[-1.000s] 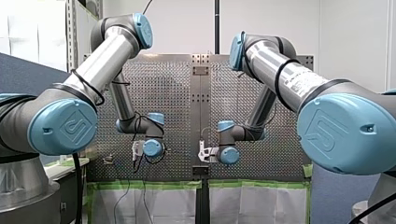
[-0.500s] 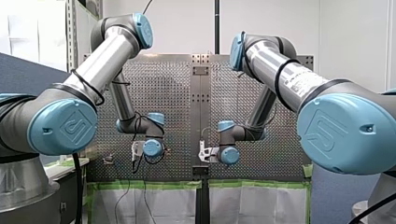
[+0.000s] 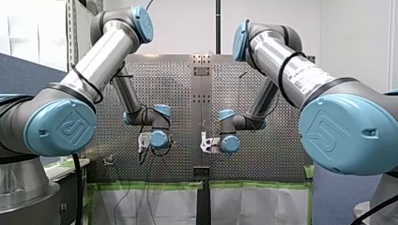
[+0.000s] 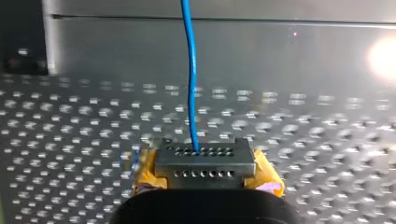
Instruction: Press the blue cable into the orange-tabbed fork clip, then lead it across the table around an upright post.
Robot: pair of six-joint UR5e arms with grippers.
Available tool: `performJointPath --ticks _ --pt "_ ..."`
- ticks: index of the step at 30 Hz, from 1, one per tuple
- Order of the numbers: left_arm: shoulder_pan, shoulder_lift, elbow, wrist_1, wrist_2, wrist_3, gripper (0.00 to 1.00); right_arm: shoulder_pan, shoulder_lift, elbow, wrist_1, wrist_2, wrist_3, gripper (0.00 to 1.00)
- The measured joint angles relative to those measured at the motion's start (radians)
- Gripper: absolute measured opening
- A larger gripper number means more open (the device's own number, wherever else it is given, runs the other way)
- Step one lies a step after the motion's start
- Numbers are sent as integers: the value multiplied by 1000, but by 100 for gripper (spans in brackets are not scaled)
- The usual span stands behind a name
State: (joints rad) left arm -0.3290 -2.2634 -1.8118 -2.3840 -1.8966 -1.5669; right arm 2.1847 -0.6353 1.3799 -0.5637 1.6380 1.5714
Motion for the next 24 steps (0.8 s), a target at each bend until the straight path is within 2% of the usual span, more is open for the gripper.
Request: performJointPath --ticks 8,13,24 --pt "-14 66 2 -67 0 -17 0 4 -74 0 44 3 4 0" --pt "-21 109 7 -109 0 -20 0 4 -114 0 60 5 14 0" --pt "-55 201 57 -203 -29 -19 0 2 -204 -1 79 5 20 0"
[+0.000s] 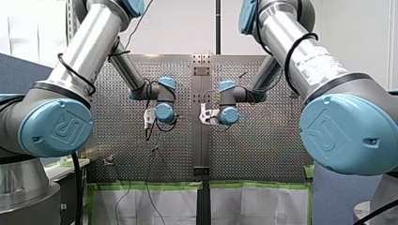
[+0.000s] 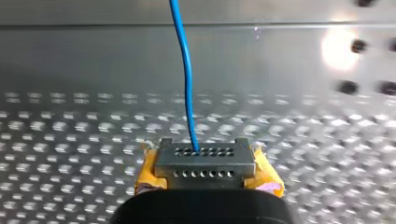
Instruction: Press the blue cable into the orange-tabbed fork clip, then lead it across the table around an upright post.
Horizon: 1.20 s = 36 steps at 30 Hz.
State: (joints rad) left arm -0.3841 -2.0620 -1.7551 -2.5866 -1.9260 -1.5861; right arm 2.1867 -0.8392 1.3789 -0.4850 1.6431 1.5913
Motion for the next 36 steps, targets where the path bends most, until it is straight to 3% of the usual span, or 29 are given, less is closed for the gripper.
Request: performJointPath --ticks 25,36 --pt "-44 33 141 -155 -35 -3 0 -8 -191 -18 40 -1 4 0" --pt "-46 42 216 -205 -70 -8 0 -14 -224 -27 53 -2 11 0"
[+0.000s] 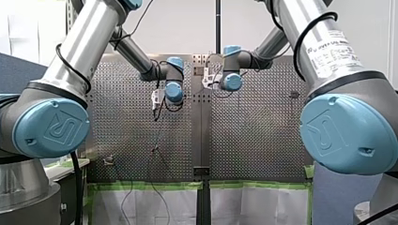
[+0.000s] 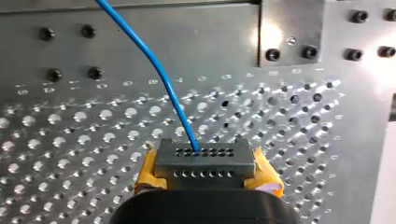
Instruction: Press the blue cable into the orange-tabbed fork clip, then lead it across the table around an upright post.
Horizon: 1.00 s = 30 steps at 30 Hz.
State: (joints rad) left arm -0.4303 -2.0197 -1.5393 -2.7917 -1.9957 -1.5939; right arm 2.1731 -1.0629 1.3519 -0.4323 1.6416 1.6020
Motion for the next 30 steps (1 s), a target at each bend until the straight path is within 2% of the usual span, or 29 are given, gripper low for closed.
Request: performJointPath --ticks 9,18,24,30 --pt "-4 32 62 -37 -1 -12 0 -3 -12 -14 13 0 1 0" --pt "-14 34 101 -66 -1 -9 0 -3 -22 -29 30 0 3 0" --pt "-25 34 144 -99 -1 -10 0 -3 -30 -59 55 0 5 0" --pt "-36 35 192 -136 -3 -10 0 -16 -53 -81 76 -1 13 0"
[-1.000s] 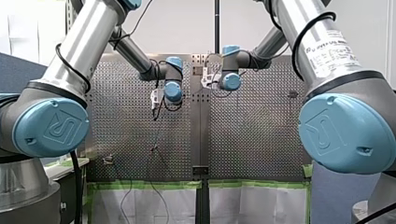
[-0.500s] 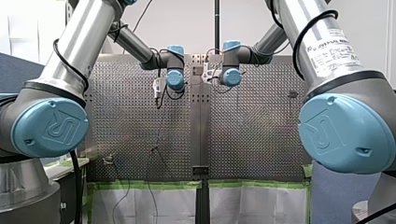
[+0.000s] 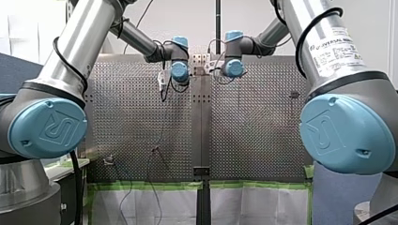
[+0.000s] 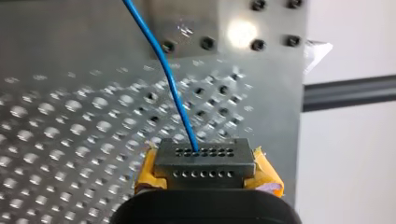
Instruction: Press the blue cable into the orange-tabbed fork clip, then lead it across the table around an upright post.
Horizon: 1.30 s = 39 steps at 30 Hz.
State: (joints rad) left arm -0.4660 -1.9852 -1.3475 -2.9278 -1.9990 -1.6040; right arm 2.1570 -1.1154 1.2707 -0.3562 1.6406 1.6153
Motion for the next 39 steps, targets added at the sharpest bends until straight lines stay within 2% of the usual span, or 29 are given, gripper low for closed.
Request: performJointPath --ticks 12,23,31,39 --pt "-28 0 88 -30 -8 4 0 -52 -20 -6 18 -1 20 0" --pt "-51 0 123 -39 -6 20 0 -95 -52 -9 24 -5 47 0" --pt "-71 -2 175 -58 -1 24 0 -126 -79 -9 34 -12 69 0" --pt "-81 -7 216 -80 22 24 0 -158 -92 -9 49 -13 84 0"
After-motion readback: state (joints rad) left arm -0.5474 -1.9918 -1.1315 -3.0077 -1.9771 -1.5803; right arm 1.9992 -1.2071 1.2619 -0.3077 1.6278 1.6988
